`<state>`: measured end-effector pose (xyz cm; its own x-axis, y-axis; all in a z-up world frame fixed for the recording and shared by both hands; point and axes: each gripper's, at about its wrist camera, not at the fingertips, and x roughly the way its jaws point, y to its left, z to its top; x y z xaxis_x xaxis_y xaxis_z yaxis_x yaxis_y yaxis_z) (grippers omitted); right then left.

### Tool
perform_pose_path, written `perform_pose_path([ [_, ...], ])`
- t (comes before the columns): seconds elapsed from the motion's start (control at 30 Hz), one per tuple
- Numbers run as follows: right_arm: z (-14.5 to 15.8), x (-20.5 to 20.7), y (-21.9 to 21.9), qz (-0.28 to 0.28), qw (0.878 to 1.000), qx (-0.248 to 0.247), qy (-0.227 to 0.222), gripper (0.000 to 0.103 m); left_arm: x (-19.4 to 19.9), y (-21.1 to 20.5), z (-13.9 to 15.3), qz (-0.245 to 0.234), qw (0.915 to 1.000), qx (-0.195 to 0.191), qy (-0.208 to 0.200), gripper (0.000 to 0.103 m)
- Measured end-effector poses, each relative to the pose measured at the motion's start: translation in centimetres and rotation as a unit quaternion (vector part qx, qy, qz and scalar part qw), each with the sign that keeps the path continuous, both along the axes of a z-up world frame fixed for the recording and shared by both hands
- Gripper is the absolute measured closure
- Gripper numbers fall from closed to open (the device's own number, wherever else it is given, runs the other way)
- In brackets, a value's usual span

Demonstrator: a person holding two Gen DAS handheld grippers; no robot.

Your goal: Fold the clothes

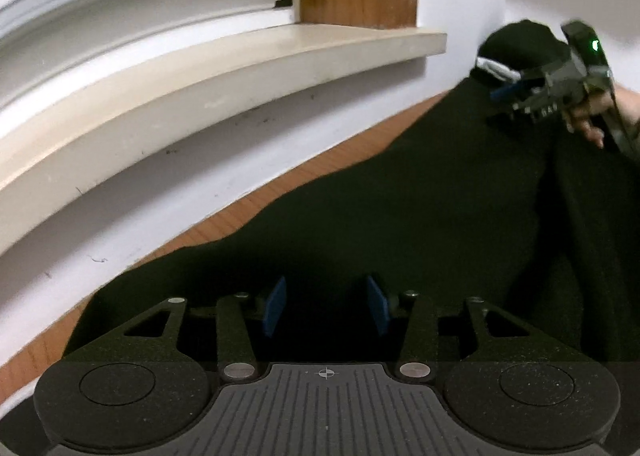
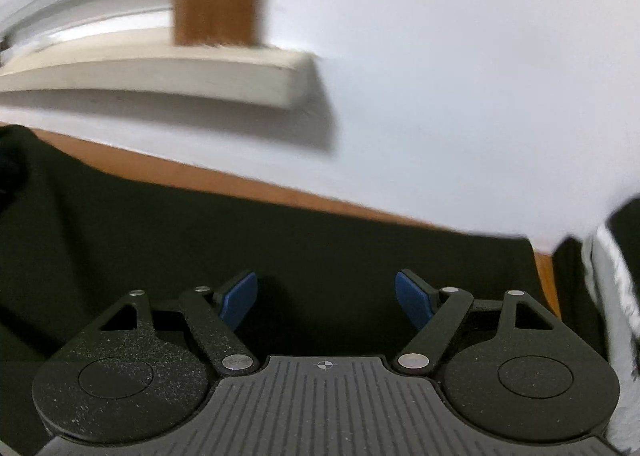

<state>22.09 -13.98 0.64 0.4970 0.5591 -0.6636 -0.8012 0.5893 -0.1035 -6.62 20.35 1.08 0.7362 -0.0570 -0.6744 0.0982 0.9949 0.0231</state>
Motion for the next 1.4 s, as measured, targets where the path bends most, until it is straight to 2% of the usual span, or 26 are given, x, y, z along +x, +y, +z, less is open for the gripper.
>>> perform_pose_path([
  [0.03,-0.3,0.3,0.0,-0.002,1.0,-0.006,-0.002,0.027,0.3,0.2,-0.1,0.003,1.0,0.003,-0.003,0.054],
  [0.17,-0.7,2.0,-0.3,-0.036,0.999,0.02,0.02,0.027,1.0,0.6,-0.3,0.024,0.9995,0.012,-0.019,0.054],
  [0.3,-1.2,3.3,0.0,-0.083,0.996,0.041,0.016,0.027,1.9,1.0,-0.5,0.045,0.9975,0.035,-0.041,0.054],
  [0.4,-1.4,4.2,-0.3,-0.111,0.993,0.04,0.002,0.027,2.9,0.6,-0.5,0.058,0.9936,0.082,-0.052,0.054],
  [0.5,-1.5,4.4,-0.5,-0.144,0.989,0.015,-0.042,0.027,3.8,-0.1,-0.7,0.064,0.988,0.127,-0.061,0.054],
  [0.53,-1.5,4.5,-0.7,-0.151,0.987,0.017,-0.042,0.027,4.1,-0.3,-0.8,0.065,0.9864,0.137,-0.063,0.054],
  [0.63,-1.6,5.0,-2.0,-0.161,0.986,0.04,-0.023,0.028,5.0,-0.2,-0.9,0.064,0.9851,0.145,-0.067,0.054],
  [0.73,-1.6,4.7,-1.9,-0.165,0.985,0.037,-0.03,0.028,5.5,0.0,-0.9,0.063,0.9856,0.142,-0.066,0.054],
  [0.93,-1.3,3.3,-2.1,-0.164,0.985,0.031,-0.051,0.027,4.9,1.5,0.3,0.07,0.9932,0.086,-0.033,0.053],
  [1.0,-0.8,2.3,-2.4,-0.142,0.988,0.043,-0.051,0.027,3.3,1.3,1.6,0.068,0.9925,0.094,-0.039,0.05],
  [1.07,0.0,0.8,-2.6,-0.116,0.99,0.064,-0.047,0.026,0.8,0.9,3.2,0.065,0.9907,0.106,-0.054,0.043],
  [1.13,0.9,-1.0,-2.7,-0.089,0.992,0.084,-0.04,0.026,-1.8,0.4,4.6,0.066,0.9903,0.105,-0.063,0.042],
  [1.37,1.3,-8.4,-1.2,-0.004,0.997,0.073,-0.034,0.024,-11.4,-3.4,6.5,0.055,0.9915,0.09,-0.076,0.042],
  [1.4,1.3,-9.5,-1.1,0.007,0.997,0.072,-0.033,0.022,-12.8,-4.2,6.6,0.049,0.992,0.085,-0.08,0.042],
])
